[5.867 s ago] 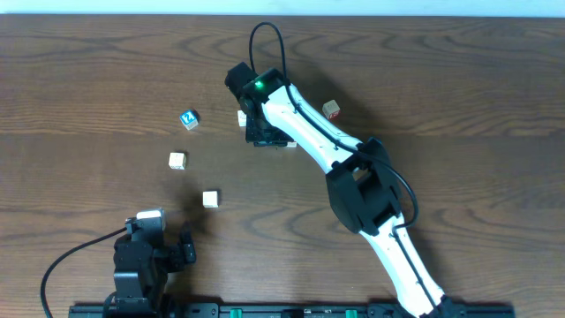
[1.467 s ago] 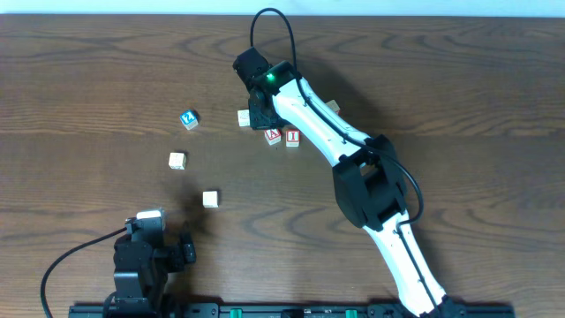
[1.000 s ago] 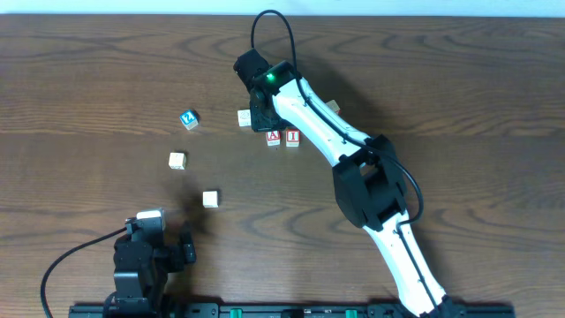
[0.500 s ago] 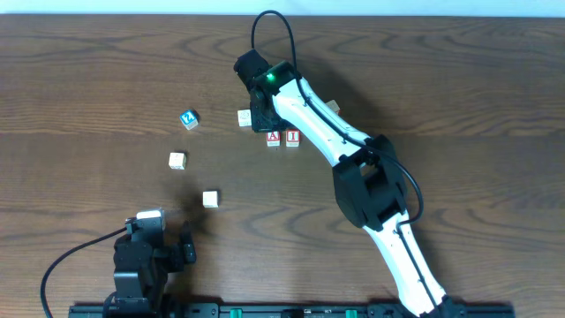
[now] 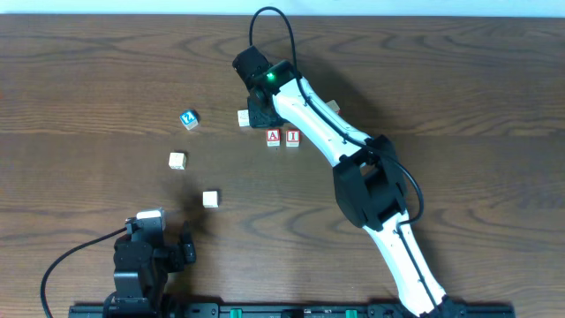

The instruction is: Spell out Ai2

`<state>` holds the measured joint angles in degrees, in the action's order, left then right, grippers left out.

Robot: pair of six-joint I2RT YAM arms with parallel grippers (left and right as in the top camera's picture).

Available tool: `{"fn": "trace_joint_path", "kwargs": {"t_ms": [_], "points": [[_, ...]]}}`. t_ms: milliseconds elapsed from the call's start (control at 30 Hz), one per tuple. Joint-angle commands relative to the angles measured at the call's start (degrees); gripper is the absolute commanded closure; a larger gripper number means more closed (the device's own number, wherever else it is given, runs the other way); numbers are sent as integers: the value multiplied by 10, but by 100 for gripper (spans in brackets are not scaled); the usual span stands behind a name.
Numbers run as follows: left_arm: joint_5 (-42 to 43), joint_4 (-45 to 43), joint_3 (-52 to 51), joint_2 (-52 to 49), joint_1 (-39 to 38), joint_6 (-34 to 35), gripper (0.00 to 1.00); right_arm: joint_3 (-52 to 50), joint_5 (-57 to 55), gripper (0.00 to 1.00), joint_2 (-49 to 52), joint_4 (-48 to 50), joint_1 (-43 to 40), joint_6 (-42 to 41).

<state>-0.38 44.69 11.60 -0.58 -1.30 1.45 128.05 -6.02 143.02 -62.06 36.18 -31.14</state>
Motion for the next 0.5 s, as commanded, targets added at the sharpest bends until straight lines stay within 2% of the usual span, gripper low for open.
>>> {"fn": "trace_joint_path", "kwargs": {"t_ms": [0, 467], "points": [[-4, 19, -13, 4, -2, -2, 5, 28, 1, 99, 5, -2, 1, 26], [-4, 19, -13, 4, -2, -2, 5, 32, 42, 99, 5, -33, 36, 51]]}}
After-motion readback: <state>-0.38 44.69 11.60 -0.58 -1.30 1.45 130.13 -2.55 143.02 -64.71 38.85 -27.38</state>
